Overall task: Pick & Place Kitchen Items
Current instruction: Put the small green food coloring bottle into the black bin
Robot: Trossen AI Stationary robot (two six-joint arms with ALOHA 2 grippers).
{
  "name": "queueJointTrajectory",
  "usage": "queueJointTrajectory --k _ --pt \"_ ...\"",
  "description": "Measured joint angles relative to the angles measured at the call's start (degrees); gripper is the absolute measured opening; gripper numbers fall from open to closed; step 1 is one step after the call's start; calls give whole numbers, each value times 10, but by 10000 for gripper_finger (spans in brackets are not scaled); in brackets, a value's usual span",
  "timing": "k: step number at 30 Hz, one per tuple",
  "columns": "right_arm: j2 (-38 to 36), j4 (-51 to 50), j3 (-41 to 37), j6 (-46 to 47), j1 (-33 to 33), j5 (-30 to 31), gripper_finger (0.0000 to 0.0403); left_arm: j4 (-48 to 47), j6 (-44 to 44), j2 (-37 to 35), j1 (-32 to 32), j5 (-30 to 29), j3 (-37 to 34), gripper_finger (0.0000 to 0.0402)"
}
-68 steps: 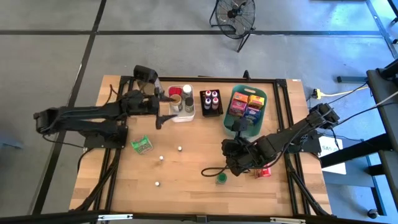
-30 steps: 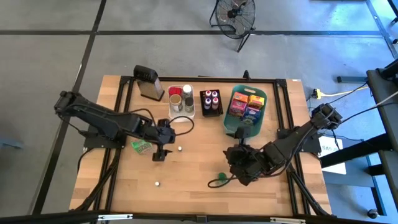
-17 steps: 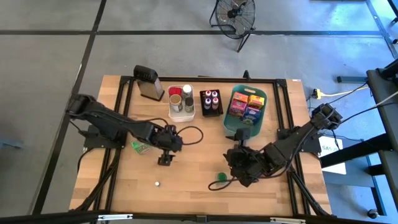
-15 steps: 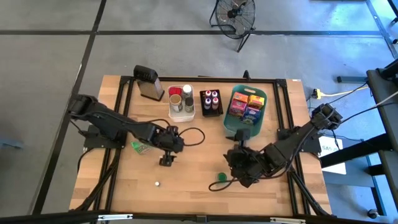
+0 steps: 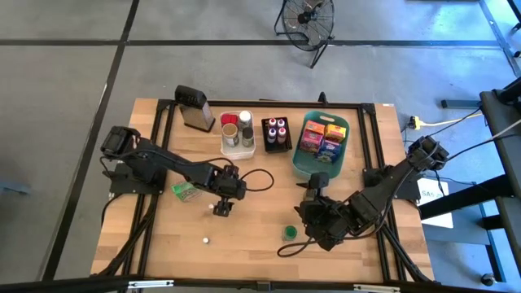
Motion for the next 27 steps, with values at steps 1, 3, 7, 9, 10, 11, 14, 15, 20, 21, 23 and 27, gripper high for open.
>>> queueJointTrajectory --k 1,3,7,9,10,11,14,15,20,21,23,27 --pt "0 0 0 0 0 0 369 1 2 3 3 0 0 309" --pt "0 0 0 0 0 0 369 0 2 4 6 0 -1 306" --pt "0 0 0 0 0 -3 369 2 -1 4 8 0 -1 297" --pt "0 0 0 1 0 -3 369 4 -2 4 8 1 -1 293" --pt "0 0 0 1 0 -3 369 4 -2 7 8 1 0 291" --pt "0 1 0 2 0 -3 369 4 -2 10 8 1 0 290" --pt "0 2 0 2 0 -5 369 7 -2 18 8 3 0 287" --pt "0 3 0 2 0 -5 369 9 -2 21 8 3 0 286" --pt "0 2 0 2 0 -5 369 18 7 26 8 3 0 285" --pt "0 2 0 2 0 -5 369 19 9 26 8 3 0 285" --pt "0 3 0 2 0 -5 369 22 13 26 8 3 0 284" --pt "0 3 0 2 0 -5 369 21 13 26 8 3 0 277"
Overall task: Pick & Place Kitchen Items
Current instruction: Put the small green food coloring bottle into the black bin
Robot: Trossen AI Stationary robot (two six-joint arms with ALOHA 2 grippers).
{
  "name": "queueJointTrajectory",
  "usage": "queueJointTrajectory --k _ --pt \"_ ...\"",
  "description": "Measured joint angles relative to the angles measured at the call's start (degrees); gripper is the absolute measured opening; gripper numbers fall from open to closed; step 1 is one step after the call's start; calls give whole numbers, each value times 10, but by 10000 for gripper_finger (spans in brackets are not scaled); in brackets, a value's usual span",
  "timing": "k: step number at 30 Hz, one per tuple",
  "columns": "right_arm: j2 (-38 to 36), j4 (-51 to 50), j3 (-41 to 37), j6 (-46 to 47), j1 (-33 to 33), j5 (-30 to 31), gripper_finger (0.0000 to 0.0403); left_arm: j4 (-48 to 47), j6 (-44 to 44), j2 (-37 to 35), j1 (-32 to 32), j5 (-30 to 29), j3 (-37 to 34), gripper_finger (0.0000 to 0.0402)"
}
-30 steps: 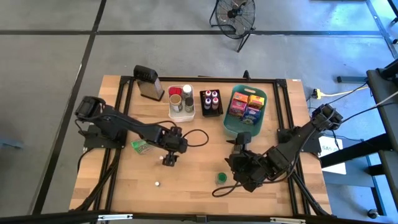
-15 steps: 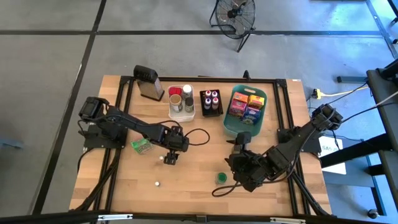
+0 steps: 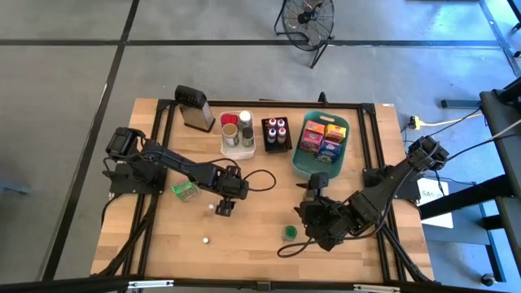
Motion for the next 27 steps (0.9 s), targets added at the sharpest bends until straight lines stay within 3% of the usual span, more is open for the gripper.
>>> queueJointTrajectory --k 27 --pt "0 2 0 -2 0 -10 369 9 5 12 0 2 -9 258"
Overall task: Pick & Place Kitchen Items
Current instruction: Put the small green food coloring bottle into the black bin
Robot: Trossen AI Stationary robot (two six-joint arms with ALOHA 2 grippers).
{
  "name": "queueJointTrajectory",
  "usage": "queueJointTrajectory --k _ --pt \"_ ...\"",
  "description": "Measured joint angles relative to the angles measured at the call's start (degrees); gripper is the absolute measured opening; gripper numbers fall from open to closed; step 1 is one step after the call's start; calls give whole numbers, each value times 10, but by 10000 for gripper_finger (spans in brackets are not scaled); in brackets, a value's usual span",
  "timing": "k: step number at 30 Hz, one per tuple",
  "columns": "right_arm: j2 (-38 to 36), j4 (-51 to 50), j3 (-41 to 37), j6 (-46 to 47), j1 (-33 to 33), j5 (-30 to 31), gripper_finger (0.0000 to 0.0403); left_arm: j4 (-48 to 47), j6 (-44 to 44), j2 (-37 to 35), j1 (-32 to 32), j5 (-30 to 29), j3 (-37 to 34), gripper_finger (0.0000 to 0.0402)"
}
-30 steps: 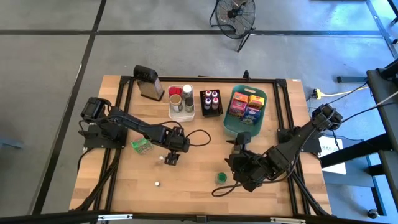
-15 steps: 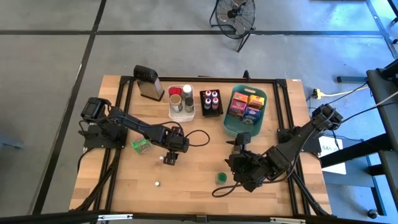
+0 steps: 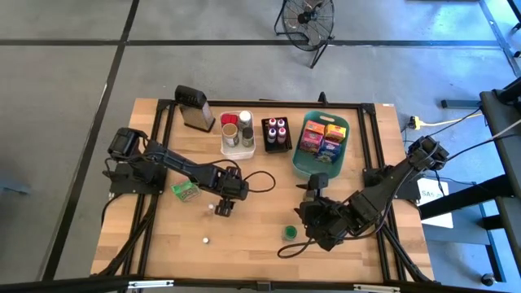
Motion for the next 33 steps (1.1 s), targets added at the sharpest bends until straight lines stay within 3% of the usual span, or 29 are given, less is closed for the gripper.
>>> queueJointTrajectory --k 33 --pt "0 1 0 0 0 -4 370 12 20 24 3 13 1 180"
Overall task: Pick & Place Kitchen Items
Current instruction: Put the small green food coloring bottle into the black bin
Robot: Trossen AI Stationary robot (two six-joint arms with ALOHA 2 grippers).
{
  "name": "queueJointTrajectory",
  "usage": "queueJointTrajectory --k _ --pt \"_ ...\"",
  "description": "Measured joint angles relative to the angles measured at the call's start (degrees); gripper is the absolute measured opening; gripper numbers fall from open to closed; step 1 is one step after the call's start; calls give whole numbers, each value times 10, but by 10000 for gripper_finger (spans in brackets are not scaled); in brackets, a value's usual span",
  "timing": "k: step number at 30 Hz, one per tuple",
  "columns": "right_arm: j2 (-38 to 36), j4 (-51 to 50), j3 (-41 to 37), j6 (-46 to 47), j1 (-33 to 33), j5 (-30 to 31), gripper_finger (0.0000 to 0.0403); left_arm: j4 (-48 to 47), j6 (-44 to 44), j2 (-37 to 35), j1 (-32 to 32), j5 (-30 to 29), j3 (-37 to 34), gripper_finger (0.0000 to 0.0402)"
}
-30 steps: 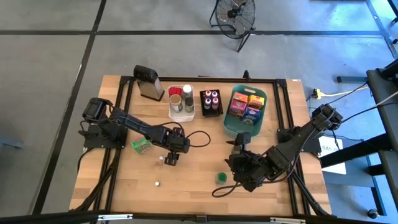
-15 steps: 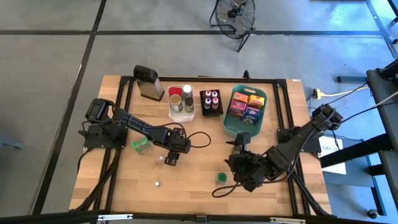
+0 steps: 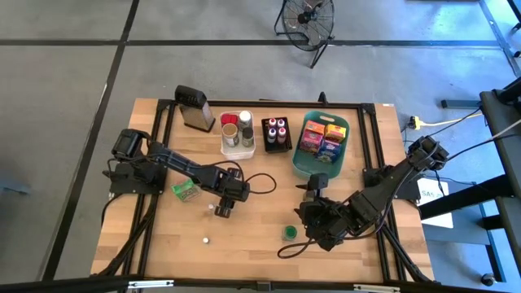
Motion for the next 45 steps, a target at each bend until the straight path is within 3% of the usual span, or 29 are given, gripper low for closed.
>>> queueJointTrajectory --k 12,23,34,45 --pt "0 0 0 0 0 0 370 1 1 0 0 3 0 140" --pt "0 -1 0 0 0 0 370 -1 10 3 0 -6 8 68" --pt "0 -2 0 0 23 3 370 -135 48 2 7 -22 120 67" --pt "0 -39 0 46 108 100 369 -227 150 -14 74 -14 225 66"
